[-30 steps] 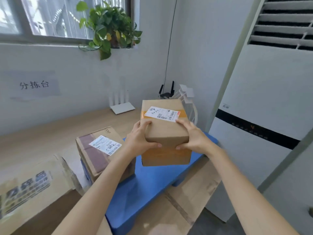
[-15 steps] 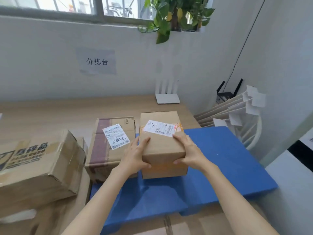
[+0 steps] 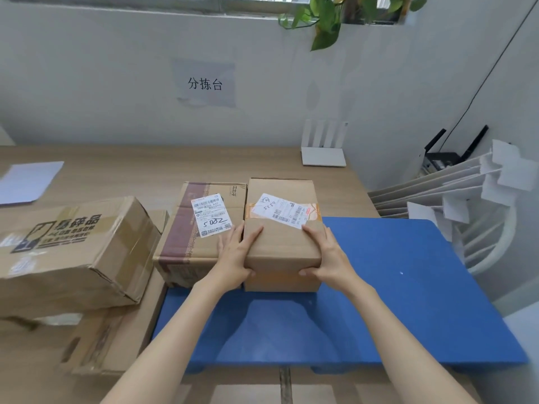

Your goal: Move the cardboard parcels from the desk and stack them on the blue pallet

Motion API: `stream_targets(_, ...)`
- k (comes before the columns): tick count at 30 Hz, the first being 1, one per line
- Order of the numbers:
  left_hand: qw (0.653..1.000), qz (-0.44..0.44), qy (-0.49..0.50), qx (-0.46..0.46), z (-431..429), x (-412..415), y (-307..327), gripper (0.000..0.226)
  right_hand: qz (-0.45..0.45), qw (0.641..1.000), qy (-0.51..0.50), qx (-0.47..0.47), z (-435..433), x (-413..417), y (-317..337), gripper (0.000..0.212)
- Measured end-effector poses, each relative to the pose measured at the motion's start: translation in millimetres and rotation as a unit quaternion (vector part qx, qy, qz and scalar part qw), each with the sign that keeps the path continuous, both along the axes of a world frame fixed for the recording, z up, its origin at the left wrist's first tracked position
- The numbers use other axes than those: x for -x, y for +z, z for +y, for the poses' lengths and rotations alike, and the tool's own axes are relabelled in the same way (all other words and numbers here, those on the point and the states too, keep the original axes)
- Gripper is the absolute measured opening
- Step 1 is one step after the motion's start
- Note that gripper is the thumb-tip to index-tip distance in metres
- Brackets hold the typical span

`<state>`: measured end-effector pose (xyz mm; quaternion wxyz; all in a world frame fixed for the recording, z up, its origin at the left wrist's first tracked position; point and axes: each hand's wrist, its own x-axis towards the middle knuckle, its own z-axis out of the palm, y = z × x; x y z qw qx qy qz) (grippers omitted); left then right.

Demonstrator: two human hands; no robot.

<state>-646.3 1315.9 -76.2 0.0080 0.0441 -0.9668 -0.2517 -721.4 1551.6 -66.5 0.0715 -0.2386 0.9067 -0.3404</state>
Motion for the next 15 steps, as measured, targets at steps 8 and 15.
stream_targets(8,1.000,0.000,0.014,0.002,2.5,4.7,-0.5,0.111,-0.011,1.000,0.004,0.011,1.1,7.0,-3.4,0.104)
stream_targets(15,0.999,-0.014,0.019,0.027,2.5,5.4,5.7,0.110,-0.011,1.000,0.010,-0.020,0.2,8.8,0.3,0.106)
